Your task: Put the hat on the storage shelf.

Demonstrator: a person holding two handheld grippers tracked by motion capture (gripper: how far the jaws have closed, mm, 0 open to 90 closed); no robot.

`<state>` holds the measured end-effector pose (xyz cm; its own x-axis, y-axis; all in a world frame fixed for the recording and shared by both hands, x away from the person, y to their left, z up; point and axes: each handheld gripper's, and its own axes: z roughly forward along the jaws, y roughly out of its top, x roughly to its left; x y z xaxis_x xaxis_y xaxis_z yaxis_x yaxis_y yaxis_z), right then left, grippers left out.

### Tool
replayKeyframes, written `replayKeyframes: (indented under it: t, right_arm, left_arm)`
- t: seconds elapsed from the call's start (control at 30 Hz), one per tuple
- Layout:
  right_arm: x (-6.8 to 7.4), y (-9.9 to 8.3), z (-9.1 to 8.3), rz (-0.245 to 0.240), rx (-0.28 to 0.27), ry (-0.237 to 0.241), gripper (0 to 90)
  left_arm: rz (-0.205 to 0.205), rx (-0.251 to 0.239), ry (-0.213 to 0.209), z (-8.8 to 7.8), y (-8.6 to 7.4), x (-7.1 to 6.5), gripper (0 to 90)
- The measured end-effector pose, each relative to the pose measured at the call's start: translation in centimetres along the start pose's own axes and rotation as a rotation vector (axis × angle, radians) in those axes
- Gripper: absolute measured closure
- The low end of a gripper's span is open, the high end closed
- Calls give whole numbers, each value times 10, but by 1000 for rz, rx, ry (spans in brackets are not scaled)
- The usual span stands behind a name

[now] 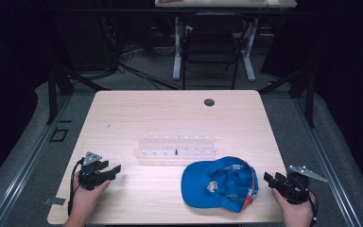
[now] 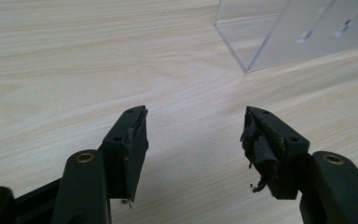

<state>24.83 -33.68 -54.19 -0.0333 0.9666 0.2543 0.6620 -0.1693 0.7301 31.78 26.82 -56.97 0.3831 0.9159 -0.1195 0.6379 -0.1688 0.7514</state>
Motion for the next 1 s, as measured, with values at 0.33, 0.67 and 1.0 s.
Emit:
replayKeyframes:
  t: [0.33,0.67,1.0]
  right_arm:
    - [8,3,-4,5,35,47,523]
    - [11,11,-11,32,62,77,534]
    - [21,34,-10,40,156,145,531]
  left_arm:
    - [-3,4,-8,-3,0,-1,442]
    - [0,2,-5,-4,1,-2,447]
    - [3,7,-2,-3,0,-3,446]
